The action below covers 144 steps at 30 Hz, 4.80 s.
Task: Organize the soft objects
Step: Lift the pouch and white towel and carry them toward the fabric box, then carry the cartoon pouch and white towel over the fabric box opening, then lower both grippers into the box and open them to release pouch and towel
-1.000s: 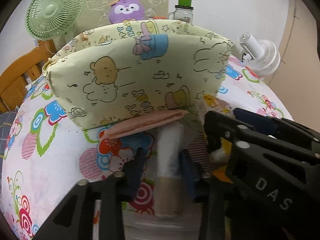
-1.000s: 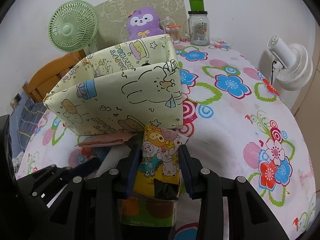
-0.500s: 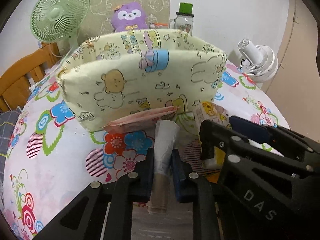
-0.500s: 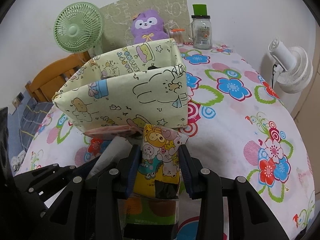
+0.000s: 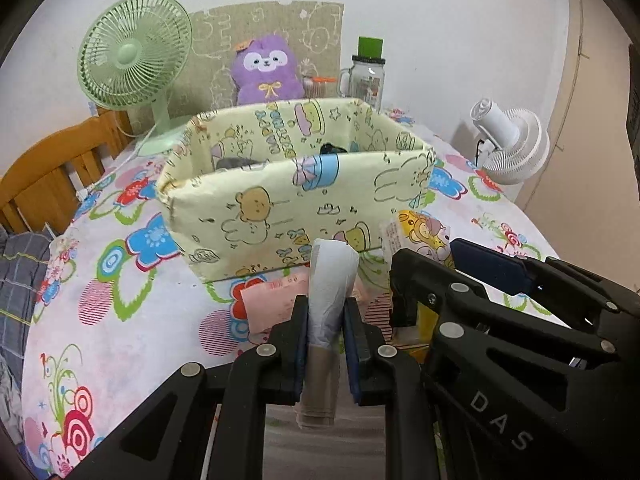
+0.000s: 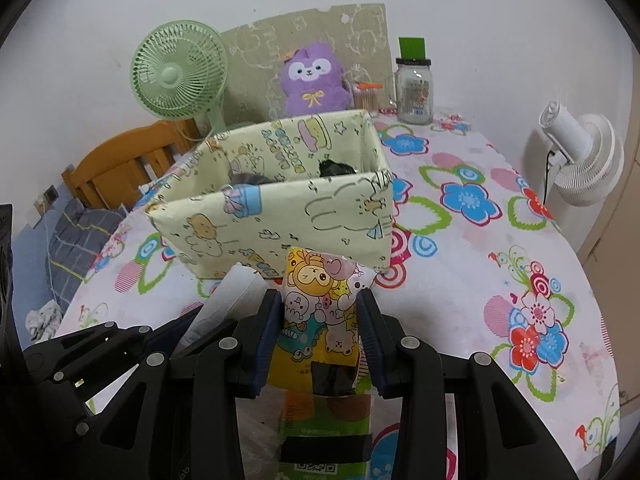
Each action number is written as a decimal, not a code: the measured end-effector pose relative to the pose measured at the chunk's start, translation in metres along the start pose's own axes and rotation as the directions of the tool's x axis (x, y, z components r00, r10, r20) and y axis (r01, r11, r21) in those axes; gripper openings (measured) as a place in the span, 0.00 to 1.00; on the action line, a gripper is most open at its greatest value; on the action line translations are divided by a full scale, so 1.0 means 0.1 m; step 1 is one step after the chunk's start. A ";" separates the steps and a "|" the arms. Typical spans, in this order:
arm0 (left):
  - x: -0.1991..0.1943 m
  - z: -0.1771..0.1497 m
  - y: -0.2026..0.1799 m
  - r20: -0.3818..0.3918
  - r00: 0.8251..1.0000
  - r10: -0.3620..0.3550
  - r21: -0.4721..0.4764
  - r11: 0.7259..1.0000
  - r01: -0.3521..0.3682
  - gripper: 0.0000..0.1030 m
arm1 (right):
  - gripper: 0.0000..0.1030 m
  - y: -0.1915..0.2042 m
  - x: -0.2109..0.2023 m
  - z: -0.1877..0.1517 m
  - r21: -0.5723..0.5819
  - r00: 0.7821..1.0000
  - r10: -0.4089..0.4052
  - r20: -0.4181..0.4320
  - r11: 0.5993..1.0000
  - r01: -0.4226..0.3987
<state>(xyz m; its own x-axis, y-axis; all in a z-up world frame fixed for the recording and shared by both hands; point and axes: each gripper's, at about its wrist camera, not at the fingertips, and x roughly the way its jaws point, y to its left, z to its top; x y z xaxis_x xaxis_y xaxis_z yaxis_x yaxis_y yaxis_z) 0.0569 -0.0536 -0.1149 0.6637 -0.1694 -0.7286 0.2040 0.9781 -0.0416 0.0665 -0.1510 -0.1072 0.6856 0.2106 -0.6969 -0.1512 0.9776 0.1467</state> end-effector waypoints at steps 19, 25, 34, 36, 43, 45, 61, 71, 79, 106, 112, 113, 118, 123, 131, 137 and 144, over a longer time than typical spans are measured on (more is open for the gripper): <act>-0.50 0.16 -0.03 0.105 0.994 0.008 0.029 1.000 -0.011 0.15 | 0.41 0.15 -0.51 0.17 -0.019 0.994 -0.005 0.107 1.000 0.007; -0.63 0.21 -0.03 0.132 0.991 0.006 0.036 0.999 -0.011 0.15 | 0.41 0.19 -0.63 0.23 -0.022 0.991 -0.004 0.132 1.000 0.007; -0.77 0.32 -0.02 0.161 0.987 0.010 0.045 0.999 -0.017 0.15 | 0.41 0.25 -0.76 0.34 -0.030 0.987 0.000 0.160 1.000 0.005; -0.80 0.34 -0.02 0.168 0.986 0.012 0.045 0.999 -0.020 0.15 | 0.41 0.26 -0.79 0.37 -0.034 0.986 0.002 0.165 0.999 0.004; -0.86 0.42 0.01 0.186 0.982 0.014 0.044 0.999 -0.022 0.15 | 0.41 0.30 -0.84 0.46 -0.044 0.984 0.004 0.180 0.999 0.004; -0.87 0.45 0.01 0.189 0.982 0.015 0.044 0.999 -0.024 0.15 | 0.41 0.31 -0.85 0.49 -0.043 0.983 0.004 0.183 0.999 0.004; -0.78 0.68 0.09 0.198 0.980 0.018 0.045 0.999 -0.027 0.15 | 0.41 0.31 -0.72 0.76 -0.047 0.982 0.005 0.191 0.999 0.004; -0.66 0.82 0.15 0.195 0.981 0.019 0.042 0.999 -0.028 0.15 | 0.41 0.29 -0.57 0.91 -0.047 0.982 -0.003 0.188 0.999 0.012; -0.52 0.93 0.20 0.189 0.982 0.026 0.041 0.999 -0.034 0.15 | 0.41 0.31 -0.45 1.01 -0.053 0.983 -0.012 0.183 0.998 0.022; 0.10 1.21 0.40 0.114 0.992 0.053 0.017 0.998 -0.055 0.15 | 0.41 0.24 0.22 1.32 -0.056 0.993 -0.036 0.110 0.998 0.042; 0.27 1.23 0.41 0.083 0.995 0.054 0.011 0.998 -0.055 0.16 | 0.41 0.21 0.41 1.35 -0.062 0.996 -0.041 0.084 0.997 0.046; 0.31 1.24 0.41 0.079 0.995 0.055 0.012 0.998 -0.056 0.16 | 0.41 0.21 0.44 1.35 -0.064 0.996 -0.041 0.079 0.997 0.046; 0.46 1.26 0.45 0.062 0.996 0.059 0.007 0.998 -0.059 0.17 | 0.41 0.20 0.60 1.36 -0.066 0.997 -0.041 0.058 0.997 0.045; 0.58 1.27 0.51 0.045 0.997 0.067 -0.014 0.998 -0.066 0.28 | 0.41 0.20 0.78 1.38 -0.075 0.999 -0.030 0.032 0.997 0.033; 0.75 1.26 0.57 0.016 0.998 0.066 -0.024 0.998 -0.066 0.46 | 0.44 0.17 1.02 1.38 -0.072 1.000 0.004 -0.009 0.997 -0.005; 0.77 1.22 0.56 0.018 0.998 0.065 -0.016 0.998 -0.064 0.66 | 0.76 0.16 1.07 1.34 -0.062 1.000 0.017 -0.014 0.998 -0.018; 0.76 1.18 0.51 0.021 0.997 0.073 0.002 0.997 -0.073 0.77 | 0.81 0.14 1.04 1.28 -0.052 1.000 0.009 -0.018 0.999 -0.010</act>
<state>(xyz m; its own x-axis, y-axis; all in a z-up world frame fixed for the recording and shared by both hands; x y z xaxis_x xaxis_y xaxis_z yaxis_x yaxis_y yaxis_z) 0.2028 -0.0305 -0.0912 0.6921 -0.1000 -0.7148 0.1562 0.9876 0.0131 0.2270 -0.1152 -0.0873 0.6711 0.2190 -0.7083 -0.1948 0.9739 0.1166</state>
